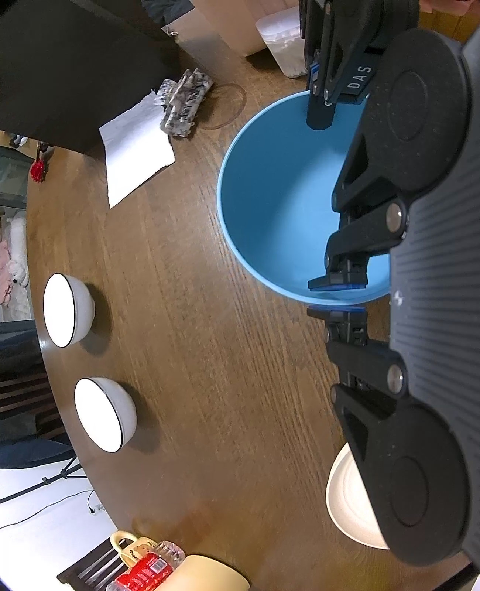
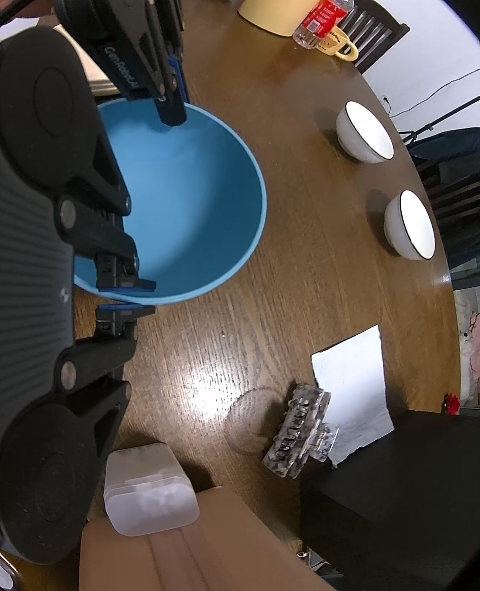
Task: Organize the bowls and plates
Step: 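Carry the held blue bowl with both grippers toward the stacked cream plates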
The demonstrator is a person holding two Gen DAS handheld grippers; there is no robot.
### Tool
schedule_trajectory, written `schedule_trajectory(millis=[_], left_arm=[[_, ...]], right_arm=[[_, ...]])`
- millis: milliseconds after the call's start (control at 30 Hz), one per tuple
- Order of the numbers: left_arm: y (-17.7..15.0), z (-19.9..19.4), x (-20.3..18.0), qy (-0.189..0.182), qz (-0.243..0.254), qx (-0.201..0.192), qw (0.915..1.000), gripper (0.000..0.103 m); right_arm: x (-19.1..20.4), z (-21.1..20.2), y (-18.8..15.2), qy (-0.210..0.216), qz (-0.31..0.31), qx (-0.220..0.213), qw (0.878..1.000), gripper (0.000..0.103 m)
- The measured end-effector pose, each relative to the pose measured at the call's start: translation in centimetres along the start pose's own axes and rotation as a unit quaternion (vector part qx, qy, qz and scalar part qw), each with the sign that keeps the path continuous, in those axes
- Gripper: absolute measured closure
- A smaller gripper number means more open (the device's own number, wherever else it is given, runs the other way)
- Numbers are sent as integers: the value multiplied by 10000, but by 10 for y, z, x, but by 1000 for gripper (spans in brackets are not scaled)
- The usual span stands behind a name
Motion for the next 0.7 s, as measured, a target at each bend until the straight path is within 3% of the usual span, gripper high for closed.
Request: schedule_trajectory(millis=[700], left_arm=[[-3,16,-11,0,114,191,9998,95]], right_arm=[[-14,16,-2,16,58,140,9999,98]])
Point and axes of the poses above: each gripper's, at about its wrist camera, not at the fingertips, and z roughly the way its jaws point, x to its left, y to its top, the point moved 6 cm from there along z, roughly the way its jaws point, and after that the axes turned 15 degrees about x, right-handed, at the moved point
